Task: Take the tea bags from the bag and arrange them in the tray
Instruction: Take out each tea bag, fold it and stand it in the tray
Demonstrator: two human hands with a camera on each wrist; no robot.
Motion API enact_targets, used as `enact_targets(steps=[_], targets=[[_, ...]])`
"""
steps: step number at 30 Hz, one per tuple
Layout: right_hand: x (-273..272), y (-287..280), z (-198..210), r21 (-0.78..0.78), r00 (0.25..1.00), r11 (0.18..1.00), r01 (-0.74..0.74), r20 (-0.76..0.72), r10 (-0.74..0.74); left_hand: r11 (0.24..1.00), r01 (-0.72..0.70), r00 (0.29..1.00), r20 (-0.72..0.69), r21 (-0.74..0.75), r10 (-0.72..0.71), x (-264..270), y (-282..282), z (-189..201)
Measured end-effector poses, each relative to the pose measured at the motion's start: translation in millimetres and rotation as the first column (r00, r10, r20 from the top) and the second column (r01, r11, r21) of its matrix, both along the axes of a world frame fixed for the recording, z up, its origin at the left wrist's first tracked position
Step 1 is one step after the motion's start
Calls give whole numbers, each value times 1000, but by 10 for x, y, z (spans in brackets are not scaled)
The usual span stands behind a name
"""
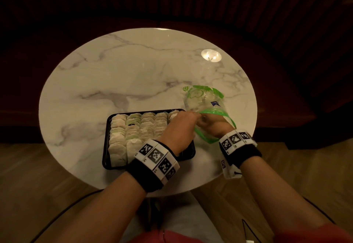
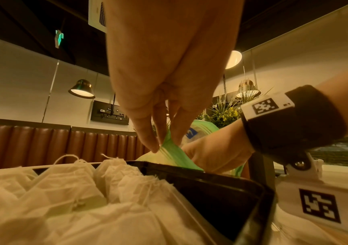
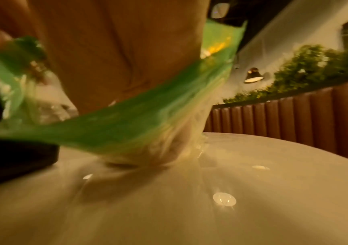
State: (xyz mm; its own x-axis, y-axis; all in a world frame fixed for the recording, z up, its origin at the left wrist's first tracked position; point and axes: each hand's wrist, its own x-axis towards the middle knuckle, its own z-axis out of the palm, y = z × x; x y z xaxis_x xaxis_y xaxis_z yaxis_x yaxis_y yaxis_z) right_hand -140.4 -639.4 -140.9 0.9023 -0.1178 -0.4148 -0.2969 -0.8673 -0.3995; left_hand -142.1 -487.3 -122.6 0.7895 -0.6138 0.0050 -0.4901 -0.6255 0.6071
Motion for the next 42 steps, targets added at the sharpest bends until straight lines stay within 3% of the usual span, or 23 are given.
enact_targets(steps=[5, 9, 12, 15, 17, 20, 21, 26, 31, 35, 39, 42], targets=[[14, 44, -84, -35, 995, 994, 103, 3, -103, 999, -19, 999, -32, -26, 19, -31, 29, 73], [-107, 17, -18, 45, 970, 983, 180, 157, -185, 998, -32, 999, -44, -59, 30, -27, 44, 155], [-181, 50, 44, 155, 907, 960, 232, 322, -271, 996, -47, 997, -62, -70, 42, -27, 28, 186], [-291, 124, 79, 299, 849, 912, 280, 366, -381, 994, -56, 996, -72, -96, 49, -19, 1, 245], [-392, 173, 133, 483, 806, 825, 293, 340, -485, 993, -57, 996, -72, -102, 50, -20, -16, 299], [-525, 210, 222, 747, 772, 601, 284, 194, -606, 996, -61, 995, -84, -69, 55, -20, -28, 331], [-565, 211, 249, 779, 775, 562, 276, 166, -610, 996, -60, 995, -79, -65, 55, -18, -32, 334], [-710, 195, 392, 809, 800, 554, 196, 195, -567, 997, -82, 996, -20, -16, 82, 19, -44, 291], [-805, 102, 620, 931, 765, 296, 214, 29, -643, 989, -111, 977, -194, -93, 91, 25, 2, 292], [-863, 56, 793, 970, 739, 148, 193, -45, -672, 975, -176, 951, -278, -136, 133, 68, 146, 327], [-855, 150, 977, 993, 747, 38, 108, -56, -663, 881, -330, 912, -356, -339, 204, 44, 354, 468], [-807, 299, 1078, 997, 779, -38, 65, -74, -623, 745, -450, 812, -572, -493, 112, -96, 472, 623]])
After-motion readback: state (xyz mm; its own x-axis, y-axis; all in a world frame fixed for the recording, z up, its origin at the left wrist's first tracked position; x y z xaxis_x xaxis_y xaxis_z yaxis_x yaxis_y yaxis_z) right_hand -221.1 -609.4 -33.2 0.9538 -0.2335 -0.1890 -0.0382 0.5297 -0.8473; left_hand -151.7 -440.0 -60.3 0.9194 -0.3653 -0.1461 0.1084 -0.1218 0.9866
